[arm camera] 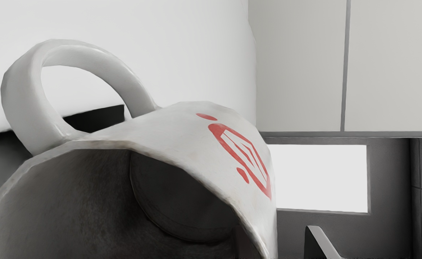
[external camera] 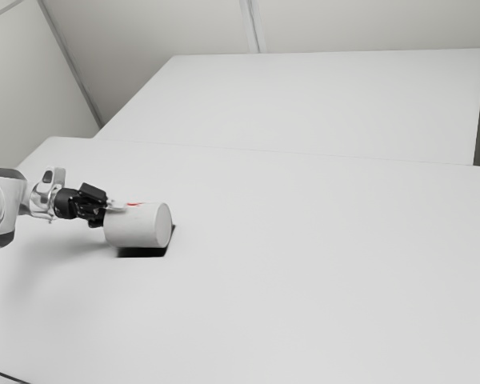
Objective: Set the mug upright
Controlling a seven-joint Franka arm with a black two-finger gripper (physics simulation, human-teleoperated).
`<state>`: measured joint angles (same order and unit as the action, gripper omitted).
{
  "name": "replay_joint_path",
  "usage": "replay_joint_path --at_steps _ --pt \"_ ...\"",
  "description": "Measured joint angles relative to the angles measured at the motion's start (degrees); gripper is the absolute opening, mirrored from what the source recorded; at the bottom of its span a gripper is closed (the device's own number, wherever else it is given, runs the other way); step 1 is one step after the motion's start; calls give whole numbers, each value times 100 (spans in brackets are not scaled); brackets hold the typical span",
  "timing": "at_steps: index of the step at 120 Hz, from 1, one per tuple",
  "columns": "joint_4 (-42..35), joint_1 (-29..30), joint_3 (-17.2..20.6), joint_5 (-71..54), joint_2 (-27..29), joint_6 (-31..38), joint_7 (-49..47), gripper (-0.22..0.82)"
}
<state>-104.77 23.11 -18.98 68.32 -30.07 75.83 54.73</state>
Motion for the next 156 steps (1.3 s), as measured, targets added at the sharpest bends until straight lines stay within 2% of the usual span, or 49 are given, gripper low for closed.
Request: replay_joint_path --at_steps 12,27,57,82,112,135,156 --pt "-16 13 54 8 32 -97 119 -8" --pt "-41 18 113 17 128 -209 244 -13" --pt "-140 -165 117 -280 840 -130 281 -17" --pt "-86 -940 194 -1977 1615 902 -270 -17" --pt "-70 -1068 1094 -4391 2097 2387 -1158 -18" --pt "-176 -1125 1638 -5657 2274 3233 -1878 -18" --pt "-940 -1315 1788 -6175 2526 3991 -2494 -18"
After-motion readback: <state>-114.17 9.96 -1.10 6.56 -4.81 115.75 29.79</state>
